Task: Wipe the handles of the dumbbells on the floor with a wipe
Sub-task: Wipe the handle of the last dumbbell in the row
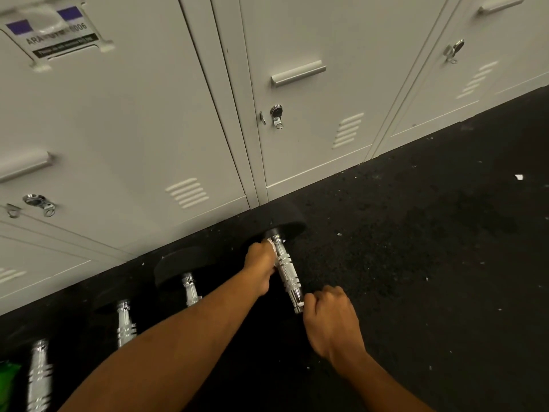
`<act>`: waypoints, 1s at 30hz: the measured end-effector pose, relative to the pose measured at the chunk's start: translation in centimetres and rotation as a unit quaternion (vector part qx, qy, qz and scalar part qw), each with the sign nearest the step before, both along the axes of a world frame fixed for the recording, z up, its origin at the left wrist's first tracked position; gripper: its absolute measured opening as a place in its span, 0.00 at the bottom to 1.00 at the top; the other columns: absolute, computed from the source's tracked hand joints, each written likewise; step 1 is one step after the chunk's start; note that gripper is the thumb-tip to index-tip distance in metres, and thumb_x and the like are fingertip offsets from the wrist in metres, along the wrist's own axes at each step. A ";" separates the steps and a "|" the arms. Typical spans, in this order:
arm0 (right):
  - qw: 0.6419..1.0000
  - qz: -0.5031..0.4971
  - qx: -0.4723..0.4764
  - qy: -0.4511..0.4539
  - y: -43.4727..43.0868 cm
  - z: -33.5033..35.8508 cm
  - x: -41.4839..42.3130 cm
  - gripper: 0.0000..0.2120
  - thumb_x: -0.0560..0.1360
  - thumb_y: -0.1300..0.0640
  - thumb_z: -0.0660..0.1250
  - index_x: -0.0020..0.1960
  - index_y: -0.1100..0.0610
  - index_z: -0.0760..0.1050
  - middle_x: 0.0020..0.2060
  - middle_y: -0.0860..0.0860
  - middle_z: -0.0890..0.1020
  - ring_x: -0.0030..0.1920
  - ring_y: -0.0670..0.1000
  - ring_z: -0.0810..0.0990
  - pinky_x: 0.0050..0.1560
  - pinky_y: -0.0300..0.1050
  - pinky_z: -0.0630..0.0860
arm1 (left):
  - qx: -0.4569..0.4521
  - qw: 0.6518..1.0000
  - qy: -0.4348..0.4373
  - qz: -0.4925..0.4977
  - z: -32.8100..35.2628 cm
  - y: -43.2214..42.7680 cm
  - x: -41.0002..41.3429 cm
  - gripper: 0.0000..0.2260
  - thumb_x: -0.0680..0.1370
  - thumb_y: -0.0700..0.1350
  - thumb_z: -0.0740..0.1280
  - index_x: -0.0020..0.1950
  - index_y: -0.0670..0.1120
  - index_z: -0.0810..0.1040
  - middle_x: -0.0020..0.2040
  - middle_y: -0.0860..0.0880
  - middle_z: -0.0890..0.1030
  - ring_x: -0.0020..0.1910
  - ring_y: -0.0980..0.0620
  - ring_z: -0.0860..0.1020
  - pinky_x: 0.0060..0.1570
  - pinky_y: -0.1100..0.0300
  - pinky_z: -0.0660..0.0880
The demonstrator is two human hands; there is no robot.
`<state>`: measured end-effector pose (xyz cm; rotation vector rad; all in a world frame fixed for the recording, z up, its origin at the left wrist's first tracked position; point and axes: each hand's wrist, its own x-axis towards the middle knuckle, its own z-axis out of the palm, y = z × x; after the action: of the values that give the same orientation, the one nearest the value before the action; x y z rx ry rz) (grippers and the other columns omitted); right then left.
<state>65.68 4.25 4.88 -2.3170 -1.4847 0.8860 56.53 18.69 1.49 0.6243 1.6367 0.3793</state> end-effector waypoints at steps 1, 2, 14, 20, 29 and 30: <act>1.000 0.000 0.001 0.001 0.0 0.1 0.0 0.21 0.78 0.48 0.50 0.34 0.54 0.74 0.35 0.48 0.75 0.41 0.45 0.71 0.48 0.43 0.72 | 0.000 1.000 0.000 -0.001 -0.1 -0.5 -0.1 0.17 0.80 0.47 0.55 0.57 0.39 0.78 0.50 0.39 0.82 0.49 0.42 0.81 0.57 0.46 0.78; 1.000 -0.001 0.000 0.004 0.0 0.0 0.0 0.21 0.78 0.48 0.50 0.34 0.54 0.75 0.36 0.48 0.75 0.42 0.45 0.71 0.48 0.44 0.72 | 0.002 1.000 0.005 -0.009 -0.2 -0.9 -0.2 0.18 0.79 0.50 0.56 0.57 0.40 0.78 0.50 0.40 0.82 0.49 0.43 0.81 0.57 0.46 0.78; 1.000 -0.005 -0.010 0.006 -0.1 -0.1 0.0 0.21 0.77 0.48 0.50 0.34 0.53 0.74 0.35 0.48 0.74 0.40 0.45 0.71 0.46 0.42 0.71 | -0.004 0.972 0.106 -0.209 -0.1 -7.4 -1.6 0.20 0.80 0.51 0.54 0.55 0.41 0.80 0.52 0.43 0.82 0.48 0.47 0.79 0.46 0.57 0.73; 1.000 -0.001 -0.010 -0.004 0.1 -0.2 0.0 0.21 0.77 0.49 0.50 0.35 0.55 0.76 0.36 0.51 0.77 0.41 0.48 0.72 0.48 0.46 0.73 | -0.040 0.973 0.063 -0.217 0.3 -7.7 -1.8 0.12 0.76 0.41 0.57 0.39 0.42 0.78 0.41 0.42 0.80 0.41 0.47 0.77 0.44 0.58 0.72; 1.000 0.004 0.001 -0.010 0.2 -0.2 0.0 0.23 0.75 0.46 0.47 0.33 0.54 0.75 0.35 0.51 0.76 0.40 0.48 0.72 0.48 0.46 0.73 | -0.036 0.999 -0.028 -0.014 0.0 -2.9 -0.4 0.15 0.81 0.41 0.55 0.58 0.38 0.79 0.50 0.39 0.82 0.42 0.45 0.80 0.43 0.56 0.78; 1.000 0.004 0.000 -0.009 0.2 -0.2 0.0 0.23 0.75 0.47 0.47 0.33 0.54 0.75 0.35 0.51 0.76 0.41 0.48 0.72 0.48 0.46 0.73 | -0.032 0.999 -0.030 -0.004 0.1 -2.2 -0.4 0.15 0.81 0.40 0.54 0.58 0.38 0.78 0.49 0.39 0.82 0.42 0.44 0.80 0.44 0.55 0.78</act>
<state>65.66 4.40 4.70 -2.3270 -1.5016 0.8698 56.16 16.44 1.63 0.5665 1.5816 0.3353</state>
